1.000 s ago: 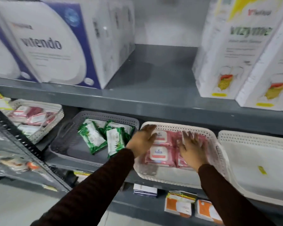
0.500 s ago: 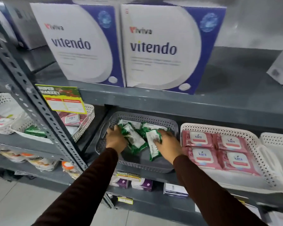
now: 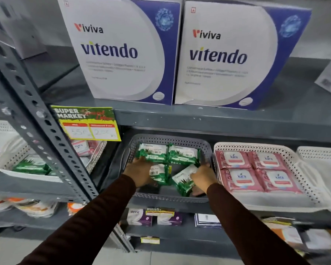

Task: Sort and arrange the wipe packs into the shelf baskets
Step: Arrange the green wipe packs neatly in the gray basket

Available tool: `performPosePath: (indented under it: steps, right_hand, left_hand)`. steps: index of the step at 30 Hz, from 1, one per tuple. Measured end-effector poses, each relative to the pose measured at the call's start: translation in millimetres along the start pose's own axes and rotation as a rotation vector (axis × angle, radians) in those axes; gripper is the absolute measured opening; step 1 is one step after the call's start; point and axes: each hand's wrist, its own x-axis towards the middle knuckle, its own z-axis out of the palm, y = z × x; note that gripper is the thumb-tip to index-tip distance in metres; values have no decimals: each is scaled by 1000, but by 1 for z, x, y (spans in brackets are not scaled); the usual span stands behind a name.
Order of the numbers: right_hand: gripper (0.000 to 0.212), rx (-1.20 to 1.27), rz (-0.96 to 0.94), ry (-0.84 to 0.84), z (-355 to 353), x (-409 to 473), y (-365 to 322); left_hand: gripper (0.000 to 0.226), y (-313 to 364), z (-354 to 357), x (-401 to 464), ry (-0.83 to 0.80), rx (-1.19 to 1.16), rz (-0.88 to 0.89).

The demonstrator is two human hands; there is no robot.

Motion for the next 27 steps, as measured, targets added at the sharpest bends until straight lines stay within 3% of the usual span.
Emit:
performPosePath:
  steps: [2, 4, 6, 12, 15, 19, 23, 25, 27]
  right_hand:
    - [42, -183, -187, 44, -10, -5, 8]
    - [67, -203, -372, -86, -17, -6, 14]
    - [73, -188, -423, -238, -16, -9, 15]
    - [50, -388, -345, 177, 20, -17, -10]
    - [49, -345, -317, 197, 28, -12, -12]
    - [48, -399, -374, 153, 31, -6, -9]
    - [51, -451, -423, 74, 26, -2, -3]
    - [60, -308, -408, 134, 18, 0, -1]
    - [67, -210, -465, 318, 15, 7, -8]
  left_hand:
    - [72, -7, 7, -2, 50, -22, 68]
    - [68, -11, 13, -5, 105, -72, 111]
    - [63, -14, 15, -6, 144, -124, 130]
    - [55, -10, 23, 0, 203, -377, 29]
    - [63, -16, 26, 5, 143, -521, 27]
    - [67, -23, 27, 8, 139, -466, 67]
    - [65, -27, 24, 9, -7, -489, 100]
    - [59, -26, 16, 9, 21, -525, 113]
    - [50, -22, 10, 15, 162, -480, 128]
